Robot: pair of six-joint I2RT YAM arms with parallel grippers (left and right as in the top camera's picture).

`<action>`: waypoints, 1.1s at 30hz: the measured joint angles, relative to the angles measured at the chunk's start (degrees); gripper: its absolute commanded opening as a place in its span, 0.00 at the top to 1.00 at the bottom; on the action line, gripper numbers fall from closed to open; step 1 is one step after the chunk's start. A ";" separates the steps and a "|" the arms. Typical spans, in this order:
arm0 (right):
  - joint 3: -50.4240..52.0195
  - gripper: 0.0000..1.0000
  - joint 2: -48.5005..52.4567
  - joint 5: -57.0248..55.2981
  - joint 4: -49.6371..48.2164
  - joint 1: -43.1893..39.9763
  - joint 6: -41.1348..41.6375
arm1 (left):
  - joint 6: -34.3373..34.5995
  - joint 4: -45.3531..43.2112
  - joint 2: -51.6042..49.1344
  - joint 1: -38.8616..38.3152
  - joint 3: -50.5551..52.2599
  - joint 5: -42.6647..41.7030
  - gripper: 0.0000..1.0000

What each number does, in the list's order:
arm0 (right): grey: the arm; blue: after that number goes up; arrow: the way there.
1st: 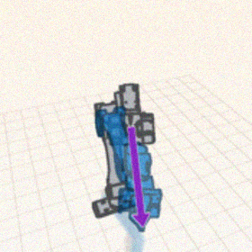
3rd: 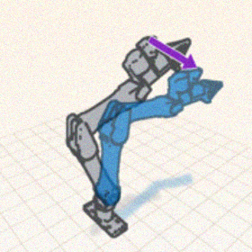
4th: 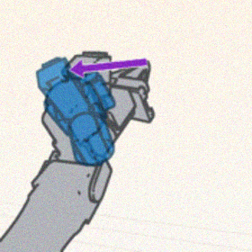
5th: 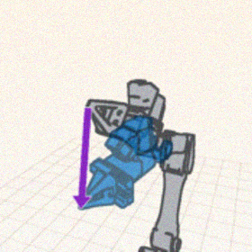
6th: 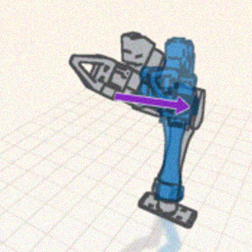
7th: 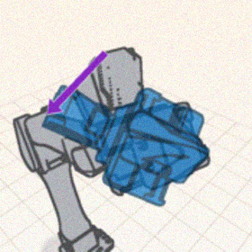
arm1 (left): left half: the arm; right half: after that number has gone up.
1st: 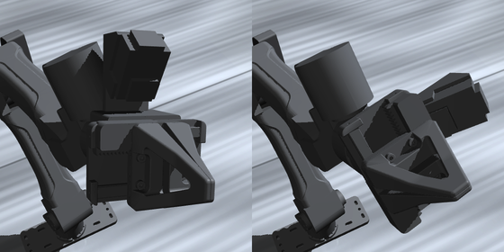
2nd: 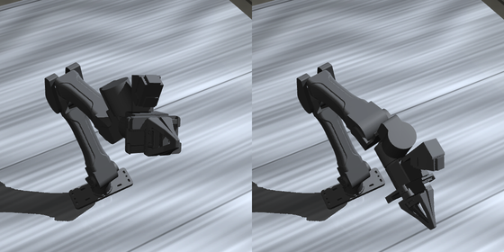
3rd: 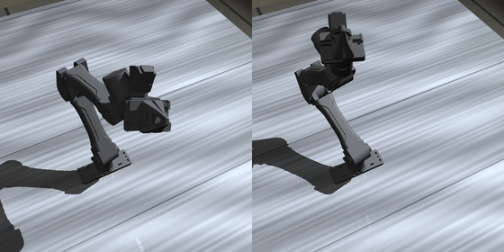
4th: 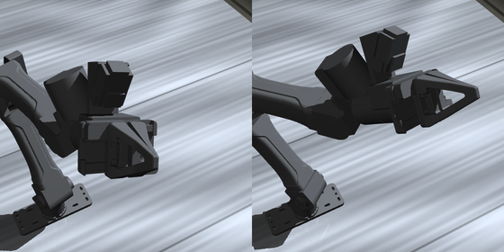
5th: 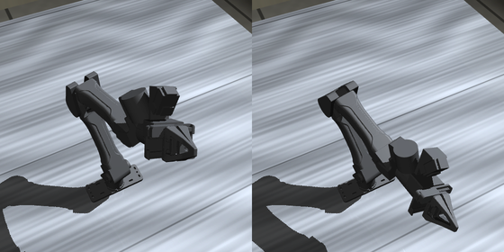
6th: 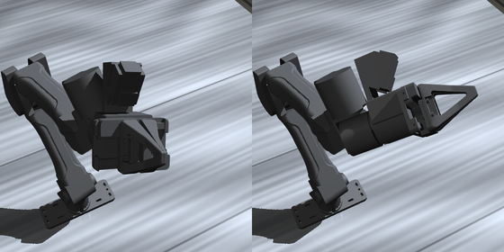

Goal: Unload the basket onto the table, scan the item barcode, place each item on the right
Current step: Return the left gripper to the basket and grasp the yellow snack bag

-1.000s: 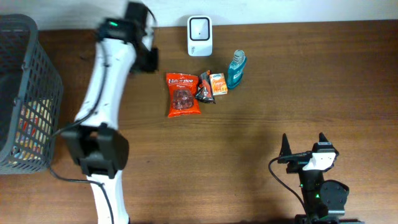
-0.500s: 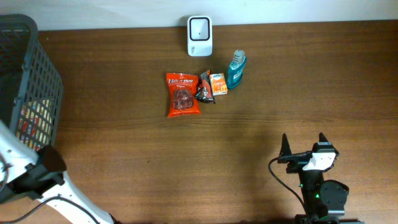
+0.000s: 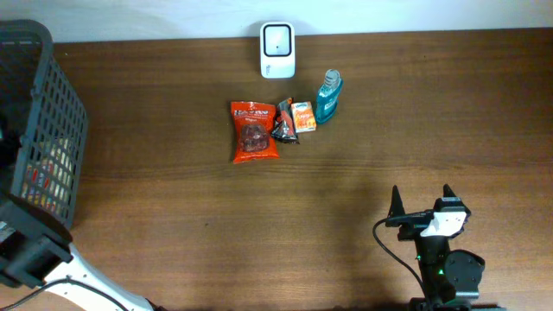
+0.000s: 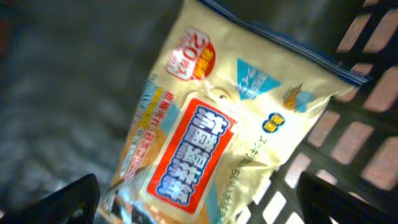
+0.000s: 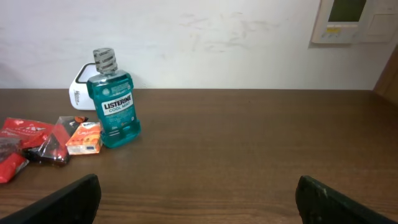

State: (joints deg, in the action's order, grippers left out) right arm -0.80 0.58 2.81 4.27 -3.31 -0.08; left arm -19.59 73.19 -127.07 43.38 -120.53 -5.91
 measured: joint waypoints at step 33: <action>0.00 0.01 0.00 -0.02 0.00 0.00 0.02 | 9.62 -8.61 5.25 -0.17 3.69 -3.80 0.01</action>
State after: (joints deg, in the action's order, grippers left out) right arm -0.80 0.58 2.79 4.27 -3.31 -0.05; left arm -9.98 64.58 -121.82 43.20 -116.84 -9.72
